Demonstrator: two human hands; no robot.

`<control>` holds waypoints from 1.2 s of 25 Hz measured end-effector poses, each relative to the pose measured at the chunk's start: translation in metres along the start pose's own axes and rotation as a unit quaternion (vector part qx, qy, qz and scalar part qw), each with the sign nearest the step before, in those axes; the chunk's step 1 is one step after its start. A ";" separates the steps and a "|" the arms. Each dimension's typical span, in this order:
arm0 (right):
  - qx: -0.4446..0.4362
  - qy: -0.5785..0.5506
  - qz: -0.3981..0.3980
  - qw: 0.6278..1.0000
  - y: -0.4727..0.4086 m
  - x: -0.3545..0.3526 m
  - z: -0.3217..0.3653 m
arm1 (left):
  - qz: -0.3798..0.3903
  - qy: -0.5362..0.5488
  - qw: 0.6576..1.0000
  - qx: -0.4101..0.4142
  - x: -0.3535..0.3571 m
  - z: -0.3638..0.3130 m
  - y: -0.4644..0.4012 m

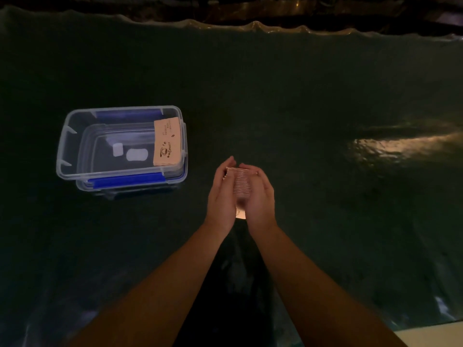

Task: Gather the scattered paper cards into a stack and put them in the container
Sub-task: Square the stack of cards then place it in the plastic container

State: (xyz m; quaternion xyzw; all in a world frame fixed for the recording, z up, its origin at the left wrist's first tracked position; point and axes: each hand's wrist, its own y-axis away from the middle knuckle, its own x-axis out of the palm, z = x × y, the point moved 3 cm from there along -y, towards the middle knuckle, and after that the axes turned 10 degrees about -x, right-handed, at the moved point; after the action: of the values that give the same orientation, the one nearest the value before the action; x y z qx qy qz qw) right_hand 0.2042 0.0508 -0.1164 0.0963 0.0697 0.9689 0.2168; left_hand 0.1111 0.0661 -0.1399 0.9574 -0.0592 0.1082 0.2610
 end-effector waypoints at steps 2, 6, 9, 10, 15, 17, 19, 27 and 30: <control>0.006 0.002 0.015 1.000 -0.003 -0.001 -0.001 | 0.028 0.020 0.999 -0.003 0.001 0.001 -0.001; 0.013 0.007 0.026 1.000 -0.005 -0.001 0.000 | 0.042 0.040 0.998 -0.012 0.005 0.000 0.000; 0.018 0.027 0.024 0.999 -0.005 0.000 0.003 | 0.044 0.043 0.998 -0.009 0.001 0.003 -0.001; 0.023 0.049 0.029 0.998 -0.004 0.001 0.002 | 0.034 0.039 0.999 -0.015 0.000 0.006 0.001; 0.080 0.057 0.056 0.994 -0.003 0.007 -0.002 | -0.115 -0.043 0.990 0.065 0.002 0.008 0.000; 0.103 0.023 0.057 0.993 -0.002 0.007 0.002 | -0.151 -0.040 0.985 0.075 0.007 0.002 -0.005; 0.113 0.027 0.091 0.989 -0.002 0.009 0.008 | -0.179 -0.016 0.983 0.036 0.007 -0.004 -0.009; 0.009 0.286 0.305 0.908 0.019 -0.005 0.038 | -0.175 0.313 0.922 -0.143 -0.025 -0.038 0.010; -0.072 0.363 0.298 0.880 0.026 0.011 0.055 | -0.156 0.348 0.911 -0.159 -0.038 -0.050 0.020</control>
State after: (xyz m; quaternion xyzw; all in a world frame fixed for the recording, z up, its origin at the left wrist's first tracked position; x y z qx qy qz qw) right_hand 0.1960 0.0368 -0.0570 -0.2619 0.0420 0.9571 -0.1163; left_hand 0.0625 0.0761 -0.0971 0.8024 0.1690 0.3812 0.4270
